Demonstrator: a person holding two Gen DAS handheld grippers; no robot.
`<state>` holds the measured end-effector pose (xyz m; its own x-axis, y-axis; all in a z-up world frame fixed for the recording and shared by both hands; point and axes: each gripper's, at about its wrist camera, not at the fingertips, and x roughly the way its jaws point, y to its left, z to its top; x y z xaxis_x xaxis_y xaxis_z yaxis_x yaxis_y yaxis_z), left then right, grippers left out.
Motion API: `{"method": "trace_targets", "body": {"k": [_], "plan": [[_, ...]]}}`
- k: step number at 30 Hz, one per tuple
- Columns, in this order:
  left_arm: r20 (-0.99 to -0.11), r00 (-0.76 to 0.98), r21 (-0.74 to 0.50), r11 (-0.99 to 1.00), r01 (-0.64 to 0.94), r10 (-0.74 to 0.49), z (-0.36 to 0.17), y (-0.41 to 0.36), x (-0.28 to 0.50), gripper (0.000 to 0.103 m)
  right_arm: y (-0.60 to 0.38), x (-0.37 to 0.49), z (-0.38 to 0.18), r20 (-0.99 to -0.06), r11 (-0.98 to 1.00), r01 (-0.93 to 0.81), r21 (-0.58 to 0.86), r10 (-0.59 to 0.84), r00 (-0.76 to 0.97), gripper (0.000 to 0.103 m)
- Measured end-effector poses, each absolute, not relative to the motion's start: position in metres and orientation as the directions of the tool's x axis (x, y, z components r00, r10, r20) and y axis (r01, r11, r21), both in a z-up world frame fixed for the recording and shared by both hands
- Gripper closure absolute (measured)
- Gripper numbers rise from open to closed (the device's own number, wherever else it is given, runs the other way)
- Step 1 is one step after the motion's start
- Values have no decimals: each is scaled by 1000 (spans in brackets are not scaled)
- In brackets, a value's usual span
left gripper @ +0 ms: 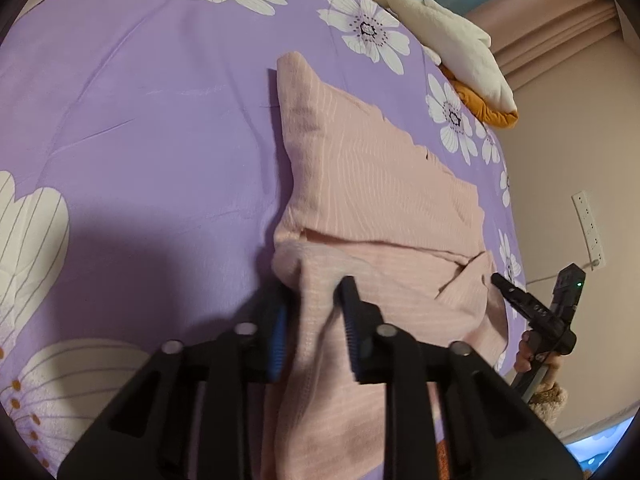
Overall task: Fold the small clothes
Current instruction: 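Grasp the folded shirt edge with both tools and lift it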
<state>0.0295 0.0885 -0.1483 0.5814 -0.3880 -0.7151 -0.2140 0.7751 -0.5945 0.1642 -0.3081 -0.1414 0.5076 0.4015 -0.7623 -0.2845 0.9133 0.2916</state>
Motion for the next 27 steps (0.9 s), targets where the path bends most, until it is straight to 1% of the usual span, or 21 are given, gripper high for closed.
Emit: {"method": "trace_targets", "body": {"k": [1,3,4,7,11,14,21,27], "plan": [[-717,585,-585,784,-209,-379,-147,86,29,92,-306,165,-145,-766,913,-285,290,401,503,63],[-720,599,-564,799,-209,-352,-144,83,25,94,-300,165,-153,-778,922,-276,272,379,501,88],[-717,606,-559,803,-206,-344,-141,81,24,95,-301,162,-152,-777,924,-271,269,374,507,92],[-701,643,-544,815,-202,-309,-129,79,17,95,-307,151,-144,-745,922,-258,289,386,545,94],[-667,691,-536,824,-184,-280,-108,77,7,96,-318,129,-116,-668,904,-268,333,427,610,96],[-636,723,-527,837,-149,-271,-93,72,-2,96,-321,115,-97,-623,897,-289,335,441,646,96],[-561,792,-497,863,-89,-242,-61,66,-19,97,-326,98,-75,-551,890,-285,355,446,705,96],[-522,826,-482,872,-81,-212,-44,67,-20,97,-328,101,-62,-508,886,-272,376,442,740,96]]}}
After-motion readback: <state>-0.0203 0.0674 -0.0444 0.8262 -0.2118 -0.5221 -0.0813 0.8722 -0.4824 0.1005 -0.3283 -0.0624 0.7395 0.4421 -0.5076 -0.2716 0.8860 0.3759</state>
